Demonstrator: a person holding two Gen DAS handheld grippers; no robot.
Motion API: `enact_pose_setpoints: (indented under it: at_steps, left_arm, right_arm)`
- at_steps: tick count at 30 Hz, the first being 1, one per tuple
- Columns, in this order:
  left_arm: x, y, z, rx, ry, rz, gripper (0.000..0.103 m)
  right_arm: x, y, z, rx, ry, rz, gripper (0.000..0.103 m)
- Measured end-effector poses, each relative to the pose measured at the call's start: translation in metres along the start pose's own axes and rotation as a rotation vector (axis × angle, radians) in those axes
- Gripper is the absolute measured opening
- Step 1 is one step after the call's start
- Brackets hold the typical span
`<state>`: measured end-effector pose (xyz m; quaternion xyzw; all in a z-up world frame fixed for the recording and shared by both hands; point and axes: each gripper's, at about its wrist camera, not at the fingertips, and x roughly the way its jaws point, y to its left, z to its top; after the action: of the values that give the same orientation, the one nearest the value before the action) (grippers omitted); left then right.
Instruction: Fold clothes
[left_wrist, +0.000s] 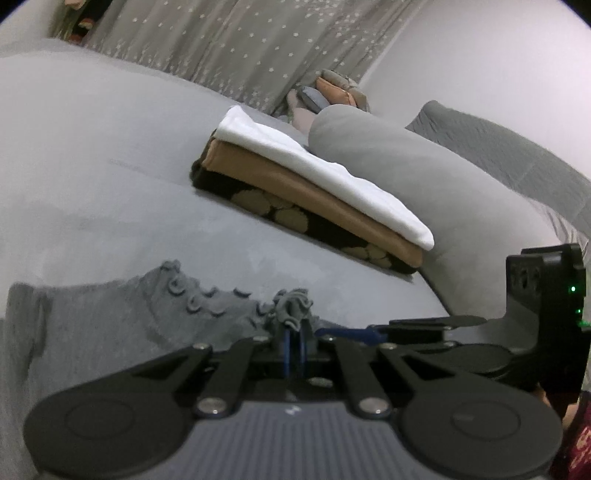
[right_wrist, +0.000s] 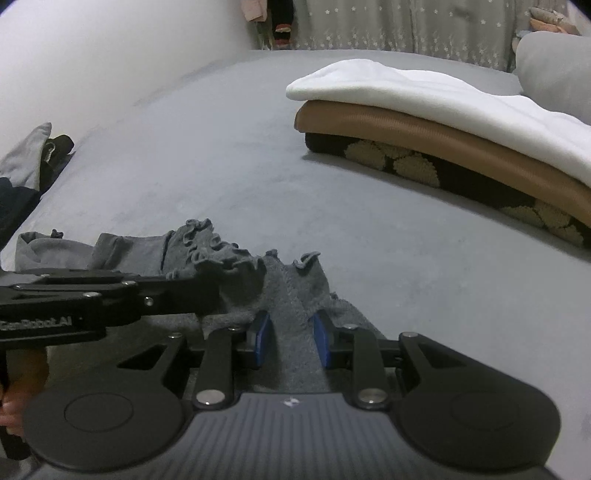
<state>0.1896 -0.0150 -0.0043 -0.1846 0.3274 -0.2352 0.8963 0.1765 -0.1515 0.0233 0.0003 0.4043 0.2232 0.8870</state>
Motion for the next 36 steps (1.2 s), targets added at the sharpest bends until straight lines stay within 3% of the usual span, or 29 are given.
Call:
enact_pose_setpoints:
  at_steps: [2, 5, 8, 14, 20, 29, 36]
  left_arm:
    - [0.000, -0.005, 0.002, 0.022, 0.005, 0.012, 0.004]
    - [-0.004, -0.015, 0.010, 0.057, -0.001, 0.010, 0.004]
    - [-0.012, -0.031, 0.024, 0.101, -0.033, -0.017, 0.004]
    - [-0.019, -0.097, 0.054, 0.217, -0.103, -0.135, 0.004]
    - [-0.023, -0.184, 0.063, 0.347, -0.179, -0.246, 0.004]
    - [-0.013, -0.298, 0.035, 0.524, -0.198, -0.432, 0.005]
    - [0.001, -0.355, -0.003, 0.628, -0.156, -0.537, 0.004]
  right_arm:
    - [0.001, 0.002, -0.001, -0.012, 0.001, -0.008, 0.005]
    - [-0.009, 0.005, 0.000, -0.005, -0.027, -0.041, 0.004]
    - [-0.041, 0.001, 0.000, 0.035, -0.133, -0.084, 0.004]
    - [-0.132, -0.012, -0.011, 0.118, -0.379, -0.219, 0.004]
    - [-0.216, -0.018, -0.039, 0.149, -0.547, -0.393, 0.004]
    - [-0.298, -0.032, -0.108, 0.275, -0.711, -0.665, 0.004]
    - [-0.329, -0.059, -0.155, 0.413, -0.750, -0.726, 0.004]
